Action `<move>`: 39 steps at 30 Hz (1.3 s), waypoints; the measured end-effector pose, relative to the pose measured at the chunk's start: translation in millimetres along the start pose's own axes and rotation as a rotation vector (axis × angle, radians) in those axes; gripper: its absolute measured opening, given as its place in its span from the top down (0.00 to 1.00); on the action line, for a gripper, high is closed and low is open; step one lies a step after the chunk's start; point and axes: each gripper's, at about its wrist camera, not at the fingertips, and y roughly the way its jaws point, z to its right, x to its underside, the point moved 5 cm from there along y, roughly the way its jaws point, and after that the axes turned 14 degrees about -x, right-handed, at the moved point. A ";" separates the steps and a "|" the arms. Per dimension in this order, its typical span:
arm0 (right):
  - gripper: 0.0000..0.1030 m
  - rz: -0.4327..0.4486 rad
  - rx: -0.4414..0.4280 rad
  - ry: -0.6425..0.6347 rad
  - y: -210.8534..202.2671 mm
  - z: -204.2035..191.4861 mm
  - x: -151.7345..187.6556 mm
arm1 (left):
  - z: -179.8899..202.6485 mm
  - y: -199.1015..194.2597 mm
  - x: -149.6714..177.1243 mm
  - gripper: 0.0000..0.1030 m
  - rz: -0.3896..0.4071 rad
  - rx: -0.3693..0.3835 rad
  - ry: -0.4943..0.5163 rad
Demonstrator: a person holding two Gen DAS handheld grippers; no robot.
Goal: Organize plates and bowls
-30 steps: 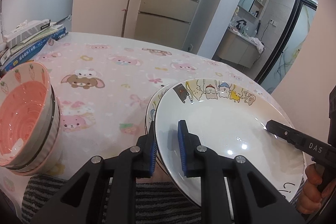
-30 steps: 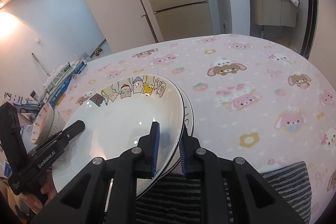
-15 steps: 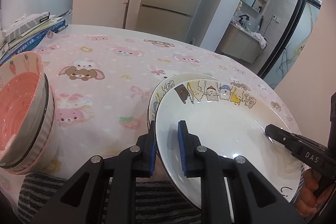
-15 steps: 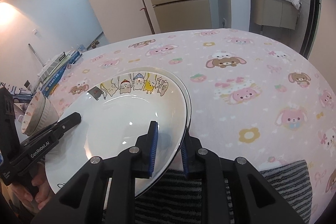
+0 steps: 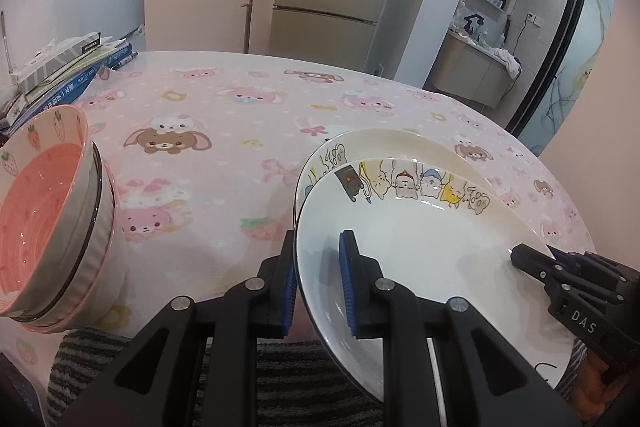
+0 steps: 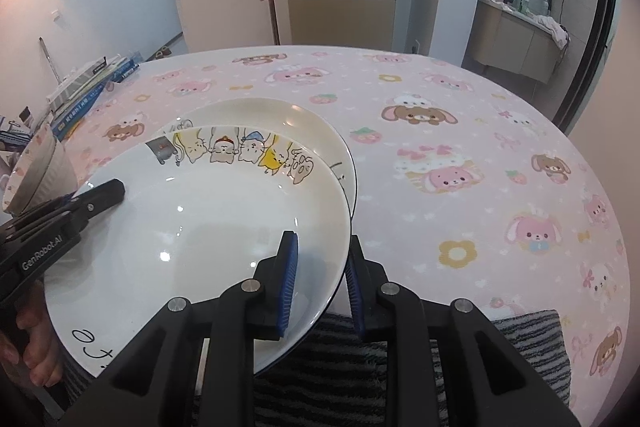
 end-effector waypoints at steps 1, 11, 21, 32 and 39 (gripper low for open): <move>0.76 0.003 0.012 -0.010 -0.5 -0.7 0.1 | 0.8 -0.4 0.2 0.85 0.001 -0.005 0.005; 0.76 0.028 0.065 -0.061 -1.9 -4.7 -1.1 | -0.3 -1.3 -0.6 0.81 0.005 0.023 -0.005; 0.76 0.039 -0.046 -0.083 -21.6 -14.4 -12.8 | 3.8 -2.3 1.4 0.77 0.019 0.007 0.017; 0.76 0.086 -0.012 -0.121 -8.3 -19.3 -2.9 | 5.8 -2.3 -0.1 0.76 0.015 0.009 0.018; 0.76 0.113 -0.025 -0.099 -6.7 -13.0 -1.6 | 7.5 -3.7 -0.8 0.71 0.021 0.002 0.023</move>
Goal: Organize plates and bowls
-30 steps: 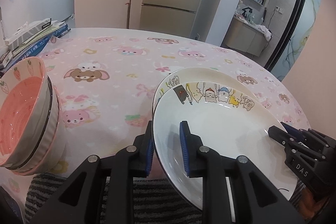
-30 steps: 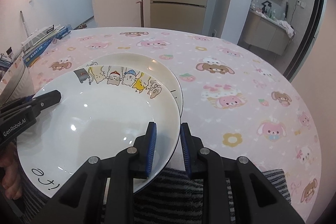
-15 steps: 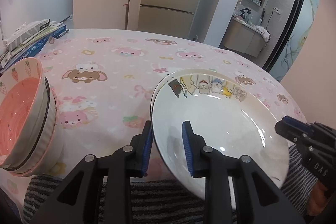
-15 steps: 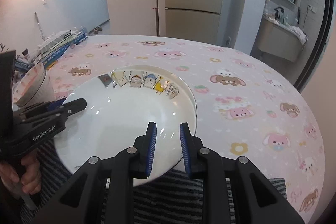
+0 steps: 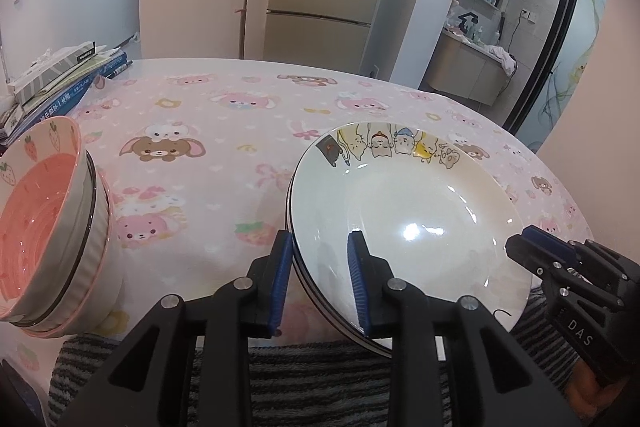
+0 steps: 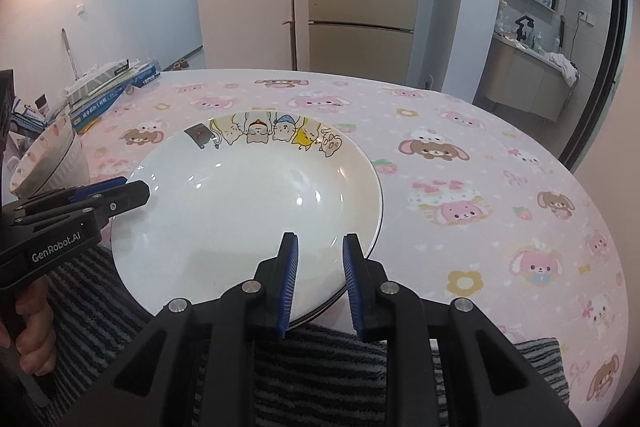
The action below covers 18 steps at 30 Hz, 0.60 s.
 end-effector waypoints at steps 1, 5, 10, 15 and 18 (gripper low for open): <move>0.76 0.007 0.009 -0.010 -0.7 1.2 -0.2 | 0.5 -0.9 0.0 0.67 0.004 0.004 0.002; 0.76 0.002 0.056 -0.030 -6.9 18.9 -12.4 | -1.2 -4.4 -1.9 0.44 0.018 0.026 -0.010; 0.69 0.002 0.031 0.024 -14.9 29.8 -15.2 | -5.2 -4.6 -4.3 0.30 0.023 0.025 -0.028; 0.46 -0.036 0.049 0.127 -7.2 39.0 -13.7 | -8.1 -8.7 -4.6 0.17 0.042 0.015 -0.037; 0.44 -0.031 0.113 0.065 -2.8 38.5 -15.8 | -4.3 -9.8 -4.8 0.07 0.048 0.033 -0.024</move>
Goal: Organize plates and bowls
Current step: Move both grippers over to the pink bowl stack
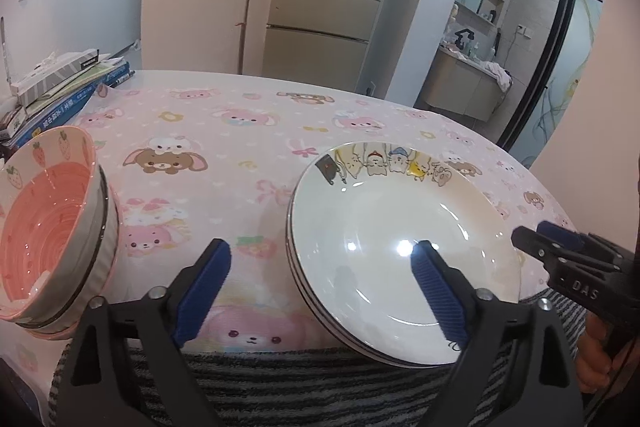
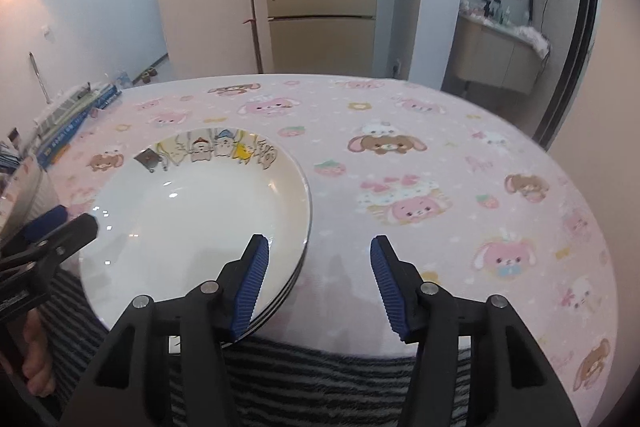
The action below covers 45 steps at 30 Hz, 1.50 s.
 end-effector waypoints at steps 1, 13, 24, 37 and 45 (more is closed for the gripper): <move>0.40 -0.006 0.025 -0.020 4.7 0.6 -0.8 | 2.1 0.9 0.6 0.05 -0.011 0.023 0.007; 0.40 0.063 -0.050 -0.009 3.5 -3.0 -2.4 | 8.4 -3.8 -0.6 0.03 0.021 0.006 0.031; 0.40 0.027 -0.101 -0.022 12.9 -10.7 3.0 | 4.2 -7.2 -1.8 0.03 0.031 -0.012 0.014; 0.40 0.157 -0.117 0.029 -38.3 -14.0 -20.0 | -13.7 -60.0 -25.0 0.03 0.123 -0.100 -0.021; 0.40 0.222 -0.131 -0.014 -55.0 -41.2 -39.1 | -50.1 -70.5 -26.4 0.03 0.114 -0.158 -0.054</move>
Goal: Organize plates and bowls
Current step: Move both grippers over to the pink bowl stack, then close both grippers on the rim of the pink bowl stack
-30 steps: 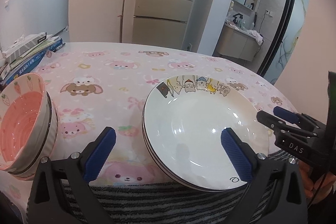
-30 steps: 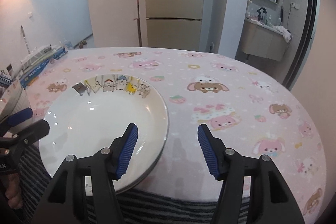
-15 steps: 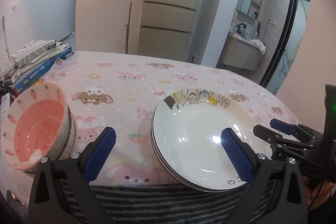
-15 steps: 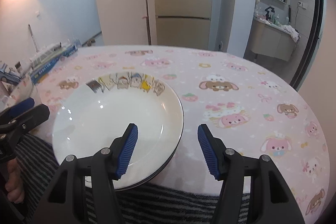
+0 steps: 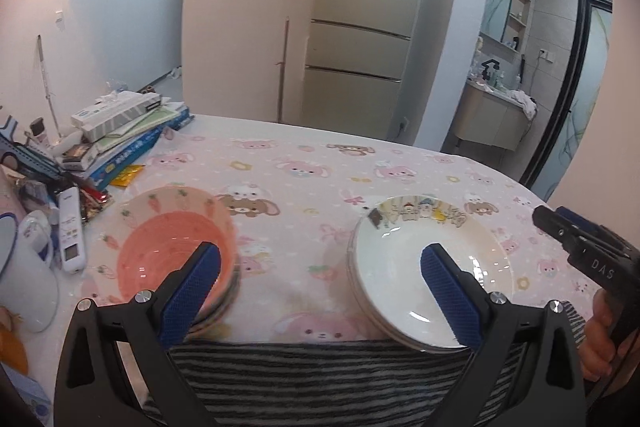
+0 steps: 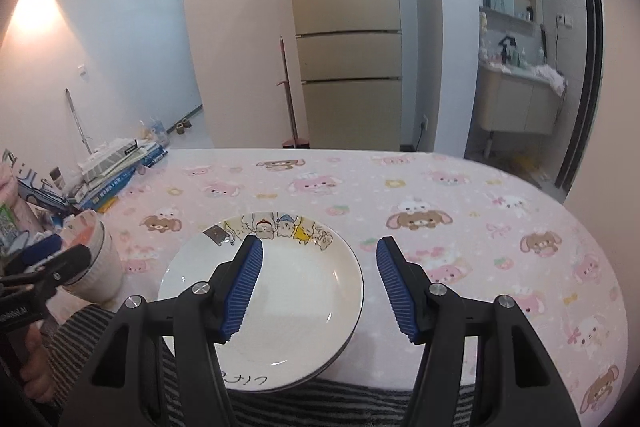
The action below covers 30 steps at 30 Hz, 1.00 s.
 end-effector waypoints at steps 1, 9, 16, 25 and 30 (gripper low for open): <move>0.40 -0.002 -0.003 -0.005 2.3 -4.2 -1.1 | -6.7 1.6 -1.0 0.03 -0.006 -0.005 -0.008; 0.40 -0.038 -0.046 -0.091 24.2 -49.0 -29.7 | -54.4 18.6 -11.3 0.03 0.007 -0.052 -0.075; 0.40 -0.051 -0.128 -0.127 52.2 -111.1 -50.6 | -95.7 25.4 -12.0 0.03 0.002 -0.059 -0.157; 0.40 -0.075 -0.277 -0.131 94.6 -207.1 -44.2 | -158.5 20.3 7.2 0.03 0.015 -0.122 -0.329; 0.40 -0.198 -0.324 -0.098 122.9 -227.9 -16.2 | -179.2 28.7 20.8 0.03 0.003 -0.134 -0.430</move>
